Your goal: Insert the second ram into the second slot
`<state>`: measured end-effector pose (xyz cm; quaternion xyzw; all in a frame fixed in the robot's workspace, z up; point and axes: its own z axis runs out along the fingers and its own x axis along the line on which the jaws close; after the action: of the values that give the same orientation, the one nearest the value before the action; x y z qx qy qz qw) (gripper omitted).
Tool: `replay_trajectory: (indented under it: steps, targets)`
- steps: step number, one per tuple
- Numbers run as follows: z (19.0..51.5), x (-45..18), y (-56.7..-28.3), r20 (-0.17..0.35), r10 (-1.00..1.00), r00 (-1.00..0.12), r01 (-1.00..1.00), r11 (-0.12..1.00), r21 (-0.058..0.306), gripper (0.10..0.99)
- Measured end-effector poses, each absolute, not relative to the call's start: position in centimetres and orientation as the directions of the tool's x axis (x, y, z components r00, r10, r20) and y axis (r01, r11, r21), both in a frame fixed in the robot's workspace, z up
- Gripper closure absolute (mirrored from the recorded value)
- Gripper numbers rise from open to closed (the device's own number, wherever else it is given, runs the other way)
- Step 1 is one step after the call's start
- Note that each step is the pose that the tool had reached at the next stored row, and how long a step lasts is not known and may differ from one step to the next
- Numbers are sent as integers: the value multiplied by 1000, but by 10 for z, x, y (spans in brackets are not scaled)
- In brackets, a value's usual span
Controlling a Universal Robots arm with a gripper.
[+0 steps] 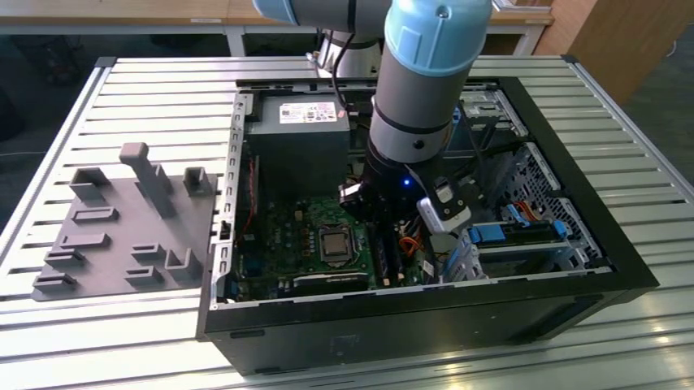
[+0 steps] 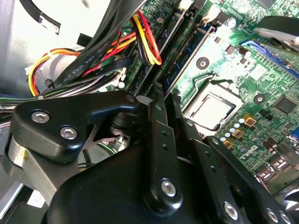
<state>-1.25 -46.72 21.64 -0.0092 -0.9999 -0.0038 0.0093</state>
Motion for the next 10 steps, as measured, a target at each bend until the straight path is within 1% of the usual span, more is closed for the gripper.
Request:
replay_trajectory:
  steps: [7,8,9,10]
  targets:
    - [227,-13,-467,19,18,-1000,19,1000,8,867]
    - [227,-13,-467,19,18,-1000,19,1000,8,882]
    - [228,-13,-467,19,18,-1000,19,1000,8,945]
    - [228,-13,-467,19,18,-1000,19,1000,8,945]
